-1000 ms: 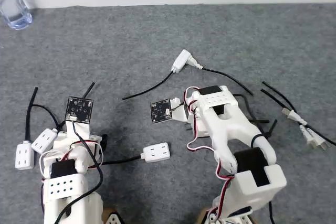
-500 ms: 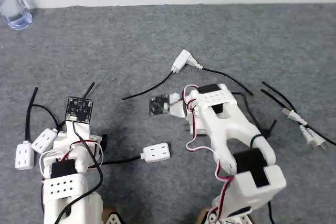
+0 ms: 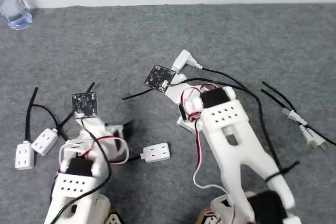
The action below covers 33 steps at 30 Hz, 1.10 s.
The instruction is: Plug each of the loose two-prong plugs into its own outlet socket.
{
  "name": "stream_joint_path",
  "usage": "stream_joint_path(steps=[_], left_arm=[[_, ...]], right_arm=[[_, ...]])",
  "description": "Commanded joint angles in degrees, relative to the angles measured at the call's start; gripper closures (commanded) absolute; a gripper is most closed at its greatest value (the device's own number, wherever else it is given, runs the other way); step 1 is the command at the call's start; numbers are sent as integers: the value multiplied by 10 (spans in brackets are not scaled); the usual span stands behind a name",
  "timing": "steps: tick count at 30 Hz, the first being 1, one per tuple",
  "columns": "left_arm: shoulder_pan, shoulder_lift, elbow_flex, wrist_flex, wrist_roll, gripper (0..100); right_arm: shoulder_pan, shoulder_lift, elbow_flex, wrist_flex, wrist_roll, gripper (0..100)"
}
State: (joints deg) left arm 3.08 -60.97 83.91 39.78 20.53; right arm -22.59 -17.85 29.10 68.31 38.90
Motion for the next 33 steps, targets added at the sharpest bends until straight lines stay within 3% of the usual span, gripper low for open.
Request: stream_joint_path(steps=[1, 8, 13, 23, 33], left_arm=[[57, -9, -27, -23, 80, 743], [138, -9, -29, -24, 125, 743], [137, -10, -32, -52, 147, 742], [122, -10, -59, -49, 182, 742], [149, -9, -57, -51, 202, 742]], right_arm=[[-5, -48, -6, 30, -25, 991], [-40, -56, -4, 54, -38, 991], [-61, -51, -5, 44, -38, 991], [-18, 38, -9, 13, -17, 991], [-77, 38, -25, -3, -12, 991]])
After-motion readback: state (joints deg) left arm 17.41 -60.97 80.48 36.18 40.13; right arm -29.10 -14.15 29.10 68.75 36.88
